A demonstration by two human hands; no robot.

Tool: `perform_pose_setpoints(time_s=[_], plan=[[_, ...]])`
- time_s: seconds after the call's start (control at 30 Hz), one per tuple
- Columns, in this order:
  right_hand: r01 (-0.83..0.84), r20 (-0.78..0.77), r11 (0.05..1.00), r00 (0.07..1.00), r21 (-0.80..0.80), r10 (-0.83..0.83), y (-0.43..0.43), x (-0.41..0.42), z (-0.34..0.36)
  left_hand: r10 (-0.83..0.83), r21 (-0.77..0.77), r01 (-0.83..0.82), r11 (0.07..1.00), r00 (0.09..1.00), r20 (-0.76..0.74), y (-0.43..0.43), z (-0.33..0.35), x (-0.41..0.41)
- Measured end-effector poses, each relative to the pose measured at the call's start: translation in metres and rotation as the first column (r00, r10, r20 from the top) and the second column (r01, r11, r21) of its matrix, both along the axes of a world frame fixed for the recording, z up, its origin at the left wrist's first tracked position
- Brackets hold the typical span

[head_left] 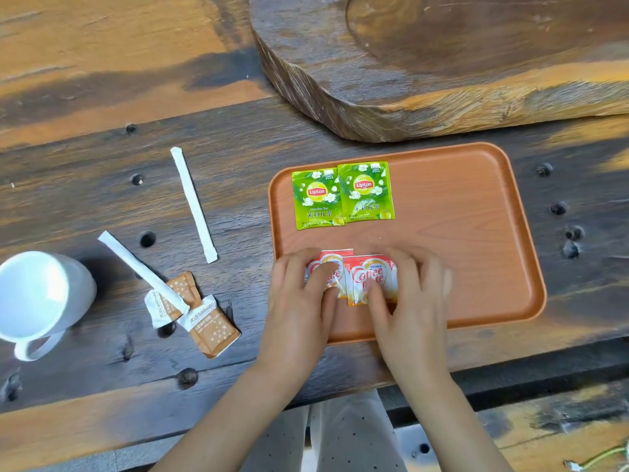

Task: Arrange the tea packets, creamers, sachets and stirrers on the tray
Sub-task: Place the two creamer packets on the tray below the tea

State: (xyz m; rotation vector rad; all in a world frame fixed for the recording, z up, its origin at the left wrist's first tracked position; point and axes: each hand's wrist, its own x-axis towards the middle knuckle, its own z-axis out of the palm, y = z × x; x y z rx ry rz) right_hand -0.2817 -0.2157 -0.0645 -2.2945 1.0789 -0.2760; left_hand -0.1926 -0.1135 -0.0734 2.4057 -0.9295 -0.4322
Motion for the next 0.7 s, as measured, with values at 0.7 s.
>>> perform_pose_setpoints(time_s=[0.7], plan=[[-0.151,-0.001,0.988,0.988,-0.043,0.151,-0.02,0.008,-0.015,0.015,-0.022,-0.015,1.0,1.0,0.013,-0.012,-0.002,0.005]])
